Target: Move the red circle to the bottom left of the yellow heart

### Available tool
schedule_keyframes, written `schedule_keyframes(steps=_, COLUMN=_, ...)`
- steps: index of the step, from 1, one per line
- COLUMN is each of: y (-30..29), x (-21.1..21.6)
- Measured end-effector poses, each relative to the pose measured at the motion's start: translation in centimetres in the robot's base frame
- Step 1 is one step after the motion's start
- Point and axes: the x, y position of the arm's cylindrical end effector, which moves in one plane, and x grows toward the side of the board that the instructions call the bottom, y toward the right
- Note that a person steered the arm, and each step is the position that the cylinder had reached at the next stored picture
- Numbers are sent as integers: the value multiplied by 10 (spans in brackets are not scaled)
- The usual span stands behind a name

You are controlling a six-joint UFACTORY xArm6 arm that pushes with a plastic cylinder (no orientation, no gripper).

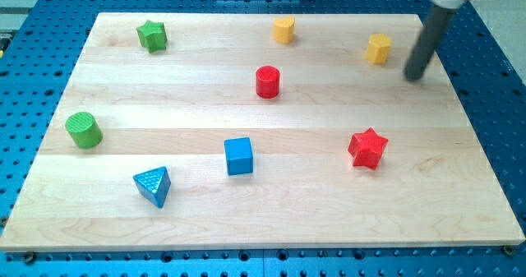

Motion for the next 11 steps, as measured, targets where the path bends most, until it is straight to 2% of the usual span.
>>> schedule_keyframes(steps=1, y=-6, x=-62)
schedule_keyframes(steps=3, y=-21, x=-73)
schedule_keyframes(steps=4, y=-47, x=-73)
schedule_keyframes(steps=6, y=-47, x=-75)
schedule_keyframes(steps=7, y=-45, x=-56)
schedule_keyframes(steps=8, y=-58, x=4)
schedule_keyframes(steps=9, y=-113, x=48)
schedule_keyframes(steps=10, y=-193, x=43)
schedule_keyframes(steps=11, y=-244, x=61)
